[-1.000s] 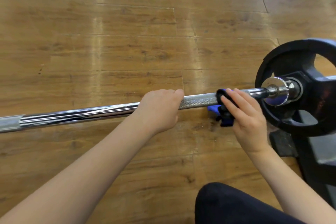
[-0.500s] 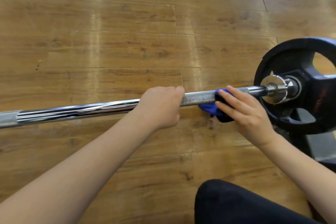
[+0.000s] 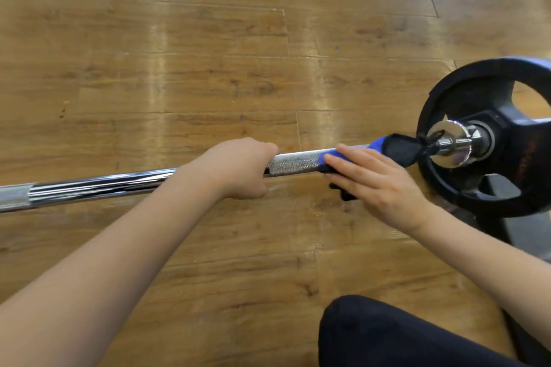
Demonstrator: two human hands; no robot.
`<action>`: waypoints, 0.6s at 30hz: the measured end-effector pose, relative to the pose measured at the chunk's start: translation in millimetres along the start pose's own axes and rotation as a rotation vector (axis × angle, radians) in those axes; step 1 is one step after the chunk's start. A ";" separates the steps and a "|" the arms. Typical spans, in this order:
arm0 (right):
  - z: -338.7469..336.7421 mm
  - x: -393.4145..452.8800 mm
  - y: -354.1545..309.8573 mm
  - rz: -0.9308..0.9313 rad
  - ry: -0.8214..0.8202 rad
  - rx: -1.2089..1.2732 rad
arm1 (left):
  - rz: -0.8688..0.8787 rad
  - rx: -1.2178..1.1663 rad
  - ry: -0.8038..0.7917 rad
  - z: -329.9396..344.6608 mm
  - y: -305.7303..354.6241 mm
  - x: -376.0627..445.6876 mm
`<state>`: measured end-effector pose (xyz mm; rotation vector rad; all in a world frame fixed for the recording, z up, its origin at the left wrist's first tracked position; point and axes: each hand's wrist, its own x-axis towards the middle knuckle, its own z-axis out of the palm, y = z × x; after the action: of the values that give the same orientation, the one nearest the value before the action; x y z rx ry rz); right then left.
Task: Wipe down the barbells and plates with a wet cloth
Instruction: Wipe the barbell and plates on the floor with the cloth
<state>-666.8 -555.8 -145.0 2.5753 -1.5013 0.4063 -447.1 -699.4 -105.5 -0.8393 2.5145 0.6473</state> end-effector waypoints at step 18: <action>13.9 16.5 -27.2 0.354 0.126 -0.007 | -0.085 0.226 0.393 26.0 49.3 4.8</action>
<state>-633.2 -559.5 -152.8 2.2275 -1.9061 0.5874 -476.1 -652.4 -114.5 -1.0655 2.8066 0.1744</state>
